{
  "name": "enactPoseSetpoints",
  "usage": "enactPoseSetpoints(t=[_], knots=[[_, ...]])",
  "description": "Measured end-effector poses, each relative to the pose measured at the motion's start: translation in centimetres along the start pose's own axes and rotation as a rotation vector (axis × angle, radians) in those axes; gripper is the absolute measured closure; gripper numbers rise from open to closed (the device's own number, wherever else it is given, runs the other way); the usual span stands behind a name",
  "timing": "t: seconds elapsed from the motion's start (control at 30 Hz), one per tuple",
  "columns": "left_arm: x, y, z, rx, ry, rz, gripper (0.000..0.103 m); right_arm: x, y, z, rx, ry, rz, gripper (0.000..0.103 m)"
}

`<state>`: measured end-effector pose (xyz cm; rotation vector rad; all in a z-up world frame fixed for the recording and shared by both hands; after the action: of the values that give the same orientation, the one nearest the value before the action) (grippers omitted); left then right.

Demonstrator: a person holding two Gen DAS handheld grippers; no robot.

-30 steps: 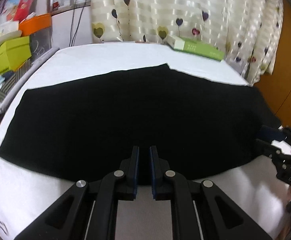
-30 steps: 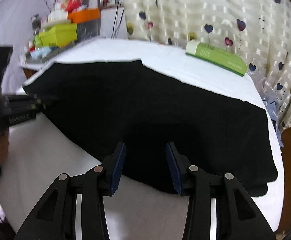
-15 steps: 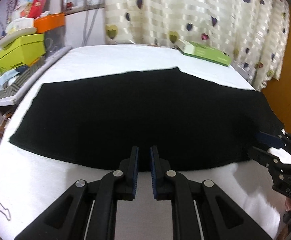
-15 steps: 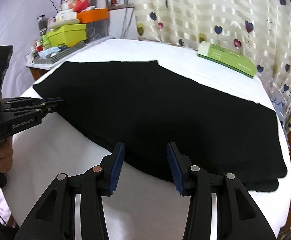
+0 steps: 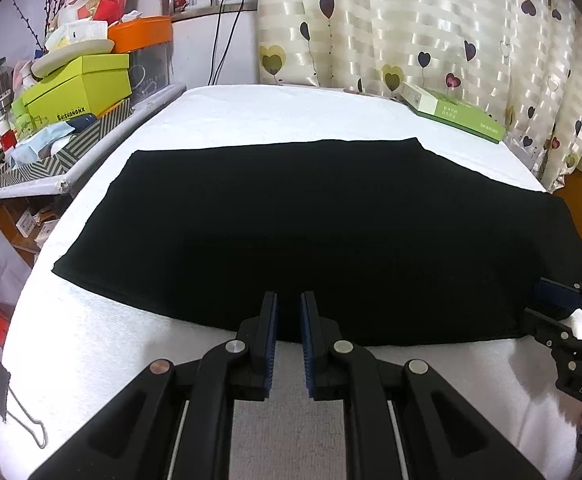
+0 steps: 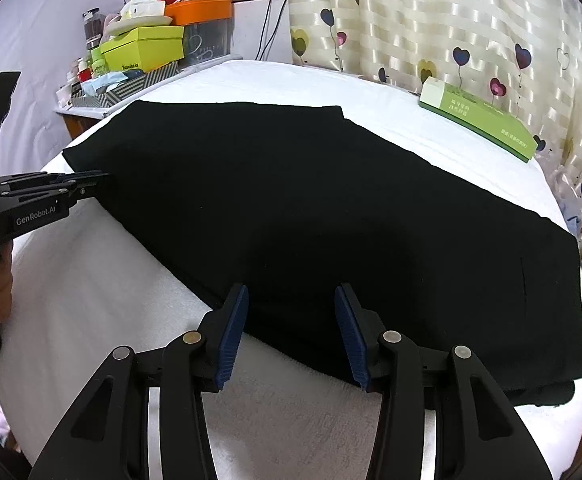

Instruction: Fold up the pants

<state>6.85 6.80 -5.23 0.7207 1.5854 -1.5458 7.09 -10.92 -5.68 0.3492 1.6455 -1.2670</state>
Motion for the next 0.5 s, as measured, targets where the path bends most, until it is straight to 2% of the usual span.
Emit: enactPoseSetpoints(t=[0.2, 0.5], knots=[[-0.2, -0.1, -0.5, 0.016, -0.012, -0.004, 0.089, -0.1, 0.0, 0.0, 0.007, 0.000, -0.003, 0.056], [-0.6, -0.4, -5.5, -0.098, -0.076, 0.011, 0.088, -1.6, 0.1, -2.0, -0.019, -0.007, 0.025, 0.056]])
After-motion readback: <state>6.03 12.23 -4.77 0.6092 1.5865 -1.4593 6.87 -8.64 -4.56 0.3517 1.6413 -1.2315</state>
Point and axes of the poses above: each gripper's, at about its wrist camera, not at the fingertips, and y roughly the way its jaws point, z to its right, x to its underside, the point moved 7 cm from there along y, roughly the way its jaws point, and after that the axes turned 15 degrees about z, right-handed, at the moved point
